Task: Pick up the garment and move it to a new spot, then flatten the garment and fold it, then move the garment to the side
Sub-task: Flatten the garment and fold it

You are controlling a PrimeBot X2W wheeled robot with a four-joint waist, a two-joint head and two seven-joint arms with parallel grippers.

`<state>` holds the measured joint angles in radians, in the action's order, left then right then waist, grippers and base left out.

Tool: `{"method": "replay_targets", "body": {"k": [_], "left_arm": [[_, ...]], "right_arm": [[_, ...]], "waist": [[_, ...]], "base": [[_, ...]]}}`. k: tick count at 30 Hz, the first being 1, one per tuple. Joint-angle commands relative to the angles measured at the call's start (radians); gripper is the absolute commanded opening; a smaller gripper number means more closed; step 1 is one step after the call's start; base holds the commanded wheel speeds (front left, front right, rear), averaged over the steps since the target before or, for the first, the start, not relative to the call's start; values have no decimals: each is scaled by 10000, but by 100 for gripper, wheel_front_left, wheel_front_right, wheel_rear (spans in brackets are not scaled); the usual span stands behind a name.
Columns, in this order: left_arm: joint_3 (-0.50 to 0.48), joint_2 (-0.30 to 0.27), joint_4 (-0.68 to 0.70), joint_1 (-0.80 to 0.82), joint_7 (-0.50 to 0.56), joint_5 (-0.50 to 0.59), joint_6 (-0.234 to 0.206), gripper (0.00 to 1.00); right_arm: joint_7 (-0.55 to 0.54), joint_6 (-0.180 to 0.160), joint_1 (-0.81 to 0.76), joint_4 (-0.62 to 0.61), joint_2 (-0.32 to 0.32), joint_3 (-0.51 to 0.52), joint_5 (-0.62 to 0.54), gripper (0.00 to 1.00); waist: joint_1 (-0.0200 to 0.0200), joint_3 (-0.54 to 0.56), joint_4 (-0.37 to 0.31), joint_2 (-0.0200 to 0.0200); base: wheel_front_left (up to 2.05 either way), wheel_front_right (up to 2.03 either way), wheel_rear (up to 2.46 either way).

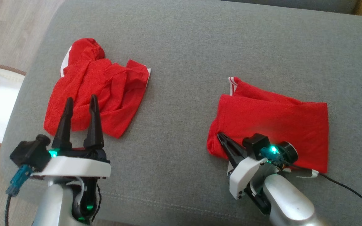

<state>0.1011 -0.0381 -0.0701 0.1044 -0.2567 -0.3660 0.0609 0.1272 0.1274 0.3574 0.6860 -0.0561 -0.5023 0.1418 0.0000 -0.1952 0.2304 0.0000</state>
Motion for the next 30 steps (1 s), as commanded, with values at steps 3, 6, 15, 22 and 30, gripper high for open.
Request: {"method": "replay_targets", "body": {"k": [3, 6, 15, 22, 30], "left_arm": [[-330, -122, 304, 419, -51, -73, -63, 100], [-418, -122, 319, 392, -51, -26, -56, 100], [-709, -122, 543, 295, -51, 168, 28, 100], [-665, -122, 599, 240, -51, 123, 23, 100], [-455, -122, 423, 137, -51, 207, 21, 100]], "right_arm": [[256, 33, 369, -67, 58, -224, 134, 0], [549, 33, 543, -105, 58, -28, 76, 0], [1154, 33, 527, -1292, 58, 1647, -776, 0], [1223, 33, -44, -2717, 58, 3481, -1504, 100], [1250, 33, -937, -3632, 58, 4238, -1360, 100]], "waist": [[0, 48, -163, 0], [0, 169, -418, 0], [0, 592, -1522, 0], [0, 794, -2139, 0], [0, 938, -2402, 0]], "base": [[0, 0, 0], [0, 0, 0], [0, 0, 0], [0, 0, 0], [0, 0, 0]]}}
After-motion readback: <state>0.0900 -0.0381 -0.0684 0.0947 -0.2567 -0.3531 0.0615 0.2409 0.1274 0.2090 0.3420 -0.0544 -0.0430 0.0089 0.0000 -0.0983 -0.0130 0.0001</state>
